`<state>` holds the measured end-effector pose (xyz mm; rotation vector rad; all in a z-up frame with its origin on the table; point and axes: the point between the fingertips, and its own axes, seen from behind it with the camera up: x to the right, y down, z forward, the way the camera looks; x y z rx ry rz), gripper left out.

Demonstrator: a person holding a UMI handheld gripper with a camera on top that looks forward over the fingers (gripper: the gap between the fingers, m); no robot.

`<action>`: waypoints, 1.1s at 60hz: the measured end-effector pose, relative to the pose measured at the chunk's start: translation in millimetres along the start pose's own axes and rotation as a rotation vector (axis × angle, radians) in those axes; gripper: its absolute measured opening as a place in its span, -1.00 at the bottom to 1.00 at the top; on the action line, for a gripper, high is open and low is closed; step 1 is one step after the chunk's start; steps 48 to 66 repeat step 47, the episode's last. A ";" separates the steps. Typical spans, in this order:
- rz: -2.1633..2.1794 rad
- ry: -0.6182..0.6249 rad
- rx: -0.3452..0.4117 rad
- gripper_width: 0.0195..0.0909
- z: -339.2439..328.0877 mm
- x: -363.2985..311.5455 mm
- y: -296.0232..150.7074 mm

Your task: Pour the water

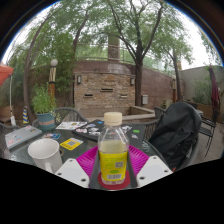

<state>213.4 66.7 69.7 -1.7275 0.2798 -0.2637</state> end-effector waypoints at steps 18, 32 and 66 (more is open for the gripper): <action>0.061 -0.045 -0.100 0.81 -23.5 -34.0 8.9; 0.018 -0.058 -0.078 0.82 -152.5 -71.8 1.0; -0.005 -0.035 -0.071 0.82 -277.7 -103.0 12.9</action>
